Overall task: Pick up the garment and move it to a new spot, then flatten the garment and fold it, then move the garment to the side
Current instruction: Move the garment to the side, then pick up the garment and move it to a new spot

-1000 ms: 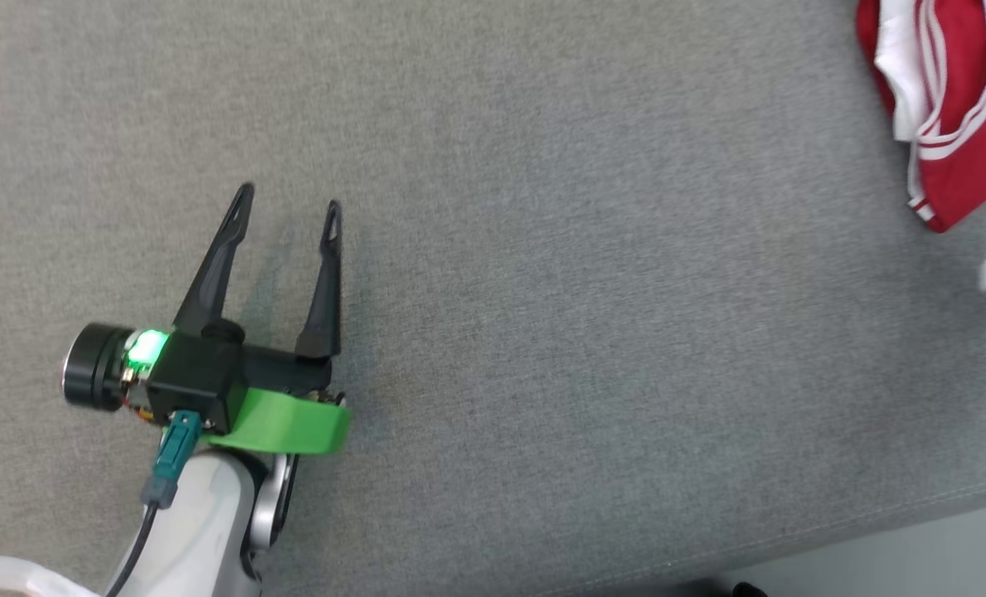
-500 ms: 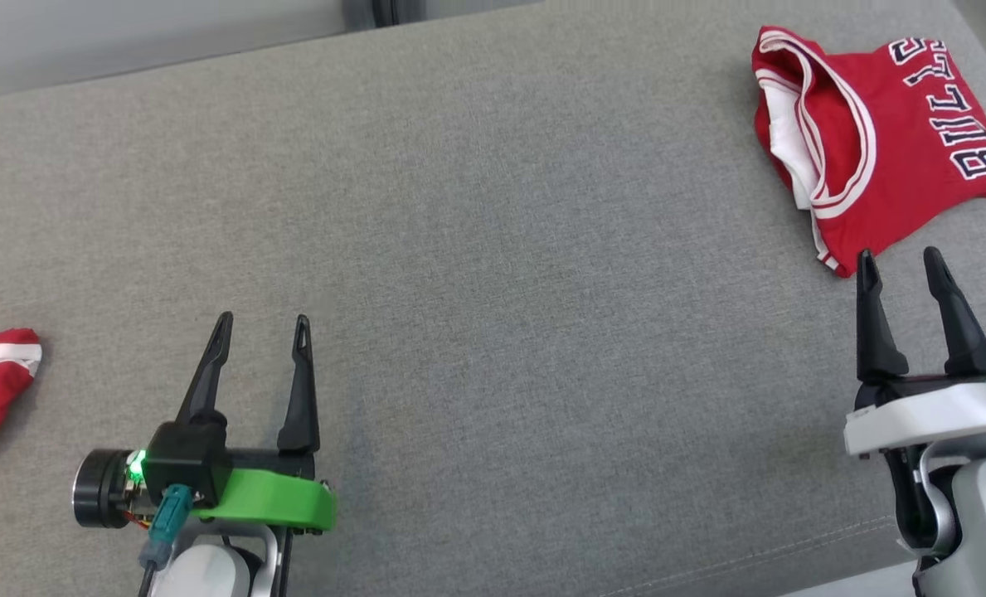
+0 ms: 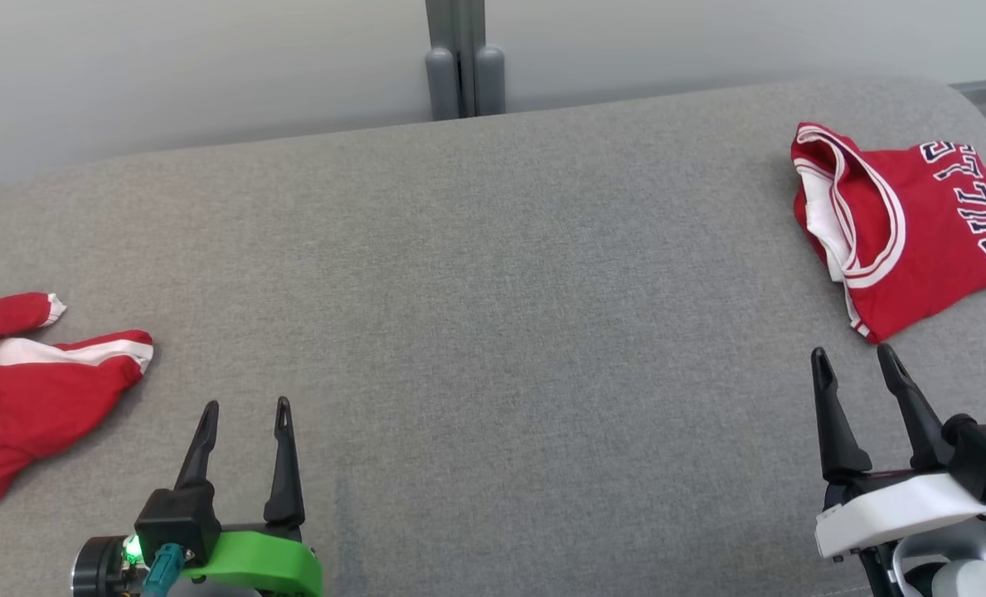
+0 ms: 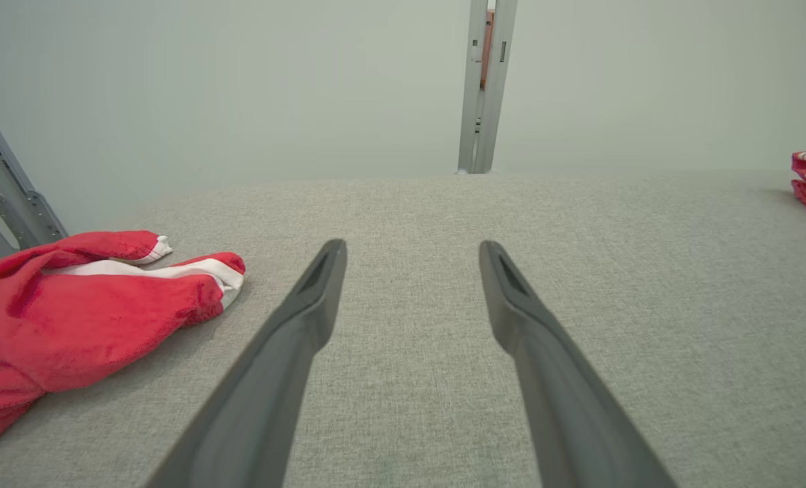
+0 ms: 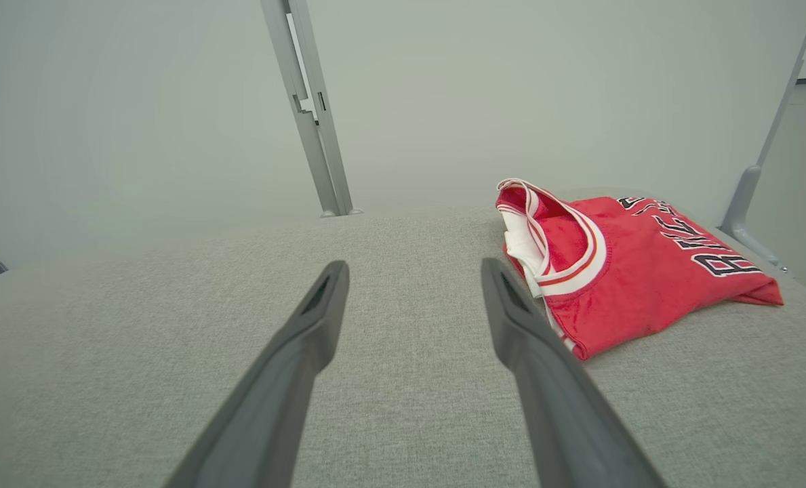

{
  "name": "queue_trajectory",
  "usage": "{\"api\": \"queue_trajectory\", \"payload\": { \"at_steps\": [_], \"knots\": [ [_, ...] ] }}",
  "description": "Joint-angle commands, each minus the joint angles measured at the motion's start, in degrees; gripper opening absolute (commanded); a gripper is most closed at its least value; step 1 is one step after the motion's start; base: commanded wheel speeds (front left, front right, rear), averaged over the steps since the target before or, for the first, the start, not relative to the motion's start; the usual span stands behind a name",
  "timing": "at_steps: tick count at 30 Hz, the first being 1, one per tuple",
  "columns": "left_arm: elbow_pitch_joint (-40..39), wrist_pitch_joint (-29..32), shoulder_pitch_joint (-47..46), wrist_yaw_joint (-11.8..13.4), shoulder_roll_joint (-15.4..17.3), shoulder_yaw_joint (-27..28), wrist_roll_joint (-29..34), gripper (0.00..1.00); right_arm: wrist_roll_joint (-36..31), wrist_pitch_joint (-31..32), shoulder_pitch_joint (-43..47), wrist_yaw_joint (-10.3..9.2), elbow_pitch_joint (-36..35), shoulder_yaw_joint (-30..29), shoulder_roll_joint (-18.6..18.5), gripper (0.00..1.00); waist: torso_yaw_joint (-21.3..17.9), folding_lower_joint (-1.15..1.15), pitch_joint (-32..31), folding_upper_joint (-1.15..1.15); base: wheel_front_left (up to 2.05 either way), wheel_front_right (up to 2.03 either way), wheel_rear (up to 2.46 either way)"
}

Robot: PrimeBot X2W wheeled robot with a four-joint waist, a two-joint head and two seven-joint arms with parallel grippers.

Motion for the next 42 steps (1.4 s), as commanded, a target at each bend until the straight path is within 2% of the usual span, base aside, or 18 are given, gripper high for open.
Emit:
{"api": "queue_trajectory", "payload": {
  "at_steps": [1, 11, 27, 31, 42],
  "knots": [
    [0.0, -0.3, 1.2, -0.4, 0.2, 0.1, -0.7, 1.0, -0.4, 0.7, 1.5, -0.06, -0.8, 0.0, 0.2, 1.0, 2.7, 0.0, -3.3, 0.0, 0.0, 0.0, 0.0],
    [1.0, -0.5, 2.5, -1.6, 0.5, 0.3, -1.0, 1.0, -1.4, 3.8, 5.0, -0.06, -4.2, 0.3, 0.4, 1.0, 3.2, 0.0, -4.7, 0.0, 0.0, 0.0, 0.0],
    [1.6, -0.5, 1.6, -2.3, 0.3, 0.2, -0.3, 1.0, -1.4, 4.5, 6.0, -0.06, -6.0, -0.8, 0.9, 1.0, 4.1, 0.0, -4.4, 0.0, 0.0, 0.0, 0.0],
    [1.0, -0.5, -0.4, -2.8, 0.1, 0.3, 0.1, 1.0, -1.4, 4.7, 5.7, -0.06, -7.1, -0.4, 0.7, 1.0, 6.7, 0.0, -3.2, 0.0, 0.0, 0.0, 0.0],
    [0.9, -0.5, -4.9, -3.9, -1.8, 2.7, 1.0, 1.0, -1.1, 6.5, 3.3, -0.06, -11.6, 2.5, -0.6, 1.0, 19.2, 0.0, -0.4, 0.0, 0.0, 0.0, 0.0]
  ]
}}
